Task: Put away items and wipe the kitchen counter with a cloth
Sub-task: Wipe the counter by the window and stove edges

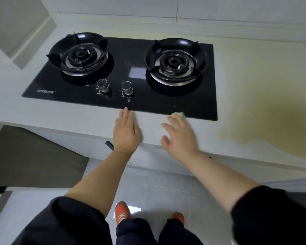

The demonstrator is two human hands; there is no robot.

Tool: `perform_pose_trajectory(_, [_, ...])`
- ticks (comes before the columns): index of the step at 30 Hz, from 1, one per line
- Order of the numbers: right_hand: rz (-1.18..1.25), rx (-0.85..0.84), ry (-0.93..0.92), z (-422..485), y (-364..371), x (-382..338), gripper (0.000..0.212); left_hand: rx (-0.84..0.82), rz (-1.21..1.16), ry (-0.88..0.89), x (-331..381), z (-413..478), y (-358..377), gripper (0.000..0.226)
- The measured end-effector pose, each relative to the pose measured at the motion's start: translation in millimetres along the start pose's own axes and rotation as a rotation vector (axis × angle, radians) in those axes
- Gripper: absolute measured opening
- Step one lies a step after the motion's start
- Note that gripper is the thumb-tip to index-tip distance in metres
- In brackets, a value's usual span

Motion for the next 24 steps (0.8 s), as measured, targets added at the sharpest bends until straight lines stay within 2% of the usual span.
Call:
perform_pose_trajectory(2, [0.071,0.019,0.034,12.3,8.0,-11.7,0.043,-0.044,0.083,0.071,5.6,-3.0,8.5,0.058])
perform_pose_trajectory(4, [0.09,0.021,-0.042,12.9,4.9,-5.2,0.035,-0.084,0.127,0.134,15.4,-1.1,15.2,0.063])
perform_pose_trajectory(6, [0.127,0.012,-0.1,1.1,-5.0,25.6,0.028,-0.166,0.134,0.259,36.1,-4.2,26.8,0.063])
perform_pose_trajectory(9, [0.126,0.059,0.012,-27.3,-31.1,99.8,0.023,-0.248,0.168,0.439,61.3,-11.9,43.0,0.061])
perform_pose_trajectory(13, [0.049,0.2,0.16,-50.5,-59.1,144.7,0.018,-0.283,0.218,0.441,60.8,-10.6,47.4,0.062])
perform_pose_trajectory(15, [-0.017,0.239,0.164,-50.2,-59.2,133.7,0.02,-0.292,0.225,0.445,61.4,-10.6,46.6,0.062])
perform_pose_trajectory(18, [-0.007,0.186,0.149,-45.9,-43.3,104.3,0.02,-0.33,0.19,0.427,65.4,-12.0,46.5,0.065])
perform_pose_trajectory(21, [0.167,0.043,0.239,-30.6,-31.8,76.9,0.027,-0.299,0.129,0.347,60.4,-11.1,28.2,0.057])
perform_pose_trajectory(24, [0.575,-0.072,0.586,-5.3,-24.5,45.4,0.026,-0.241,0.125,0.216,37.5,-7.6,-4.5,0.059])
Point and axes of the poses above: each hand's wrist, its own z-axis towards the middle knuckle, its own y-axis out of the palm, x = y × z, the point moved 10 cm from there along z, towards the middle knuckle, and after that the axes turned 9 degrees about x, right-handed, at the moved point
